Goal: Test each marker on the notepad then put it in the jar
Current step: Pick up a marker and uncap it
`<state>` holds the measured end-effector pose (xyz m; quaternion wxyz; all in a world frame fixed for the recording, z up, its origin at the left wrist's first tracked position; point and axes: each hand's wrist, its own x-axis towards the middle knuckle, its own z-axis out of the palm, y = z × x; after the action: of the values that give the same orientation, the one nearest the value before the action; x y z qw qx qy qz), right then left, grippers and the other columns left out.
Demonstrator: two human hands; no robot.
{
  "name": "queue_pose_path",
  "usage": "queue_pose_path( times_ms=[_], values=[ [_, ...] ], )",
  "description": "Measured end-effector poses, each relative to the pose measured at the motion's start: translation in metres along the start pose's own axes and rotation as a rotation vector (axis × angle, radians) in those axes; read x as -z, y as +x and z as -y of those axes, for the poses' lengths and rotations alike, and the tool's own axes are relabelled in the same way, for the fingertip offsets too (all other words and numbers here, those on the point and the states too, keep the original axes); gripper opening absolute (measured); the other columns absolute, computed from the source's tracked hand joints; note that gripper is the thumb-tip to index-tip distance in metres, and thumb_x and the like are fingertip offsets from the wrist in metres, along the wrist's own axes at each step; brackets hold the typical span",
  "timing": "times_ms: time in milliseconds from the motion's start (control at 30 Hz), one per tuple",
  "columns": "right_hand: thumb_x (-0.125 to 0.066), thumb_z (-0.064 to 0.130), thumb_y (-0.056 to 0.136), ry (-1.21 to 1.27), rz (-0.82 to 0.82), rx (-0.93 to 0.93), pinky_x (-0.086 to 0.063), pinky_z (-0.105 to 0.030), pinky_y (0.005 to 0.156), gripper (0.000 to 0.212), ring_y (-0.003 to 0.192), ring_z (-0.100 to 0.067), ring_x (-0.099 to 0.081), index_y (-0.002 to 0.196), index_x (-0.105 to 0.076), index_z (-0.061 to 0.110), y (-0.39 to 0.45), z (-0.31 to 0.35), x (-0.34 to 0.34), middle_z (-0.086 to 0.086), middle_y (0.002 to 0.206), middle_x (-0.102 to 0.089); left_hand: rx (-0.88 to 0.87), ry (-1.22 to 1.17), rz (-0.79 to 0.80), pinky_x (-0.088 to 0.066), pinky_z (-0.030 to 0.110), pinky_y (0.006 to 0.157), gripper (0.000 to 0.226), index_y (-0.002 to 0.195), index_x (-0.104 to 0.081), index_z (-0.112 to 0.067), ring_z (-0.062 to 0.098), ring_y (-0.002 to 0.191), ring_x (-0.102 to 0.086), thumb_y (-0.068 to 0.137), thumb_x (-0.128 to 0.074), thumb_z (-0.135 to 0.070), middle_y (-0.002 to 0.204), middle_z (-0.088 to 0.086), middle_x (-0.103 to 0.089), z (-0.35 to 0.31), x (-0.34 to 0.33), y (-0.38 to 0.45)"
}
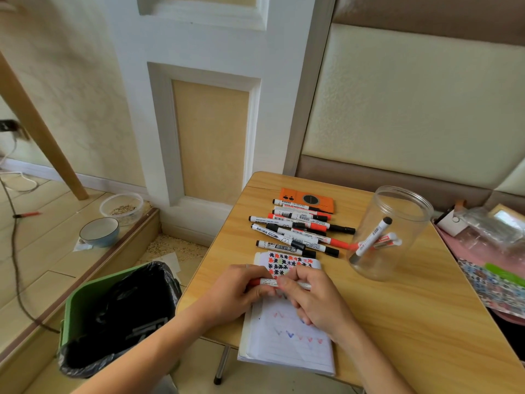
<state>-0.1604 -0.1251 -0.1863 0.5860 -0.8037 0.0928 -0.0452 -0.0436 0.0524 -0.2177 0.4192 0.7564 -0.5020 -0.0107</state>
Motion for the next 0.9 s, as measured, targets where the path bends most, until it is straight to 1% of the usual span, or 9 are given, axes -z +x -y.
queue_pose_path(
  times_ms=[233, 333, 400, 467, 533, 633, 700, 800, 900],
  values=[
    [-0.062, 0.041, 0.102, -0.061, 0.032, -0.029, -0.029, -0.024, 0.04, 0.041, 0.037, -0.012, -0.033, 0.071, -0.054, 0.014, 0.001, 0.005, 0.001, 0.005, 0.054, -0.041, -0.026, 0.03, 0.022, -0.035, 0.014, 0.061, 0.036, 0.103, -0.07, -0.02, 0.005, 0.069, -0.055, 0.096, -0.06, -0.054, 0.084, -0.009, -0.067, -0.002, 0.001, -0.001],
    [-0.058, 0.039, 0.104, -0.082, 0.058, -0.035, -0.028, -0.023, 0.037, 0.045, 0.035, -0.009, -0.033, 0.082, -0.062, 0.0, 0.0, 0.007, -0.001, 0.009, 0.05, -0.041, 0.002, 0.008, 0.006, -0.03, 0.014, 0.056, 0.034, 0.095, -0.068, -0.017, 0.003, 0.059, -0.049, 0.098, -0.058, -0.05, 0.069, -0.016, -0.059, -0.007, 0.001, -0.002],
    [-0.057, 0.036, 0.105, -0.105, 0.056, -0.026, -0.028, -0.017, 0.038, 0.047, 0.034, -0.004, -0.04, 0.089, -0.064, -0.008, -0.001, 0.009, -0.002, 0.01, 0.048, -0.043, 0.021, -0.026, -0.003, -0.029, 0.011, 0.057, 0.033, 0.092, -0.068, -0.013, -0.003, 0.057, -0.05, 0.101, -0.055, -0.042, 0.066, -0.025, -0.057, -0.01, 0.002, -0.002],
    [-0.057, 0.034, 0.105, -0.107, 0.041, -0.015, -0.028, -0.016, 0.038, 0.046, 0.034, -0.003, -0.043, 0.088, -0.064, -0.009, -0.001, 0.007, -0.003, 0.009, 0.047, -0.041, 0.012, -0.018, -0.003, -0.029, 0.014, 0.056, 0.035, 0.093, -0.068, -0.014, 0.002, 0.056, -0.049, 0.101, -0.056, -0.046, 0.065, -0.018, -0.057, -0.011, 0.001, -0.003],
    [-0.057, 0.034, 0.105, -0.099, 0.017, -0.005, -0.029, -0.022, 0.037, 0.043, 0.034, -0.008, -0.041, 0.083, -0.063, -0.002, -0.001, 0.006, -0.004, 0.007, 0.047, -0.044, -0.006, 0.015, -0.006, -0.03, 0.02, 0.054, 0.034, 0.095, -0.066, -0.016, 0.01, 0.056, -0.045, 0.1, -0.058, -0.049, 0.065, -0.007, -0.055, -0.01, 0.001, -0.003],
    [-0.059, 0.03, 0.104, -0.097, -0.022, 0.014, -0.037, -0.023, 0.041, 0.025, 0.044, -0.014, -0.048, 0.088, -0.063, 0.011, -0.001, 0.005, -0.003, 0.005, 0.056, -0.054, -0.012, 0.058, -0.018, -0.036, 0.02, 0.059, 0.026, 0.097, -0.063, -0.02, 0.011, 0.066, -0.049, 0.097, -0.063, -0.046, 0.077, -0.007, -0.058, -0.008, 0.0, -0.003],
    [-0.061, 0.017, 0.101, 0.01, -0.059, 0.017, -0.041, -0.021, 0.049, 0.006, 0.055, -0.013, -0.052, 0.096, -0.062, 0.015, 0.001, 0.006, 0.002, 0.002, 0.07, -0.057, 0.008, 0.113, -0.023, -0.041, 0.022, 0.066, 0.025, 0.103, -0.06, -0.024, 0.007, 0.078, -0.05, 0.095, -0.063, -0.049, 0.092, -0.011, -0.054, -0.005, -0.002, -0.001],
    [-0.063, 0.0, 0.095, 0.136, -0.167, 0.083, -0.047, -0.024, 0.061, 0.01, 0.067, -0.016, -0.056, 0.099, -0.06, 0.009, 0.002, 0.011, 0.013, -0.004, 0.085, -0.061, 0.06, 0.225, -0.021, -0.04, 0.016, 0.08, 0.039, 0.117, -0.055, -0.03, 0.0, 0.097, -0.045, 0.092, -0.061, -0.059, 0.111, -0.015, -0.045, 0.002, -0.005, 0.002],
    [-0.065, -0.002, 0.096, 0.155, -0.32, 0.2, -0.054, -0.03, 0.065, 0.013, 0.07, -0.019, -0.065, 0.101, -0.064, 0.01, 0.003, 0.027, 0.03, -0.002, 0.083, -0.069, 0.075, 0.258, -0.003, -0.038, 0.021, 0.096, 0.046, 0.126, -0.051, -0.033, 0.005, 0.11, -0.04, 0.091, -0.059, -0.062, 0.121, -0.017, -0.042, 0.004, -0.007, 0.003]
  ],
)
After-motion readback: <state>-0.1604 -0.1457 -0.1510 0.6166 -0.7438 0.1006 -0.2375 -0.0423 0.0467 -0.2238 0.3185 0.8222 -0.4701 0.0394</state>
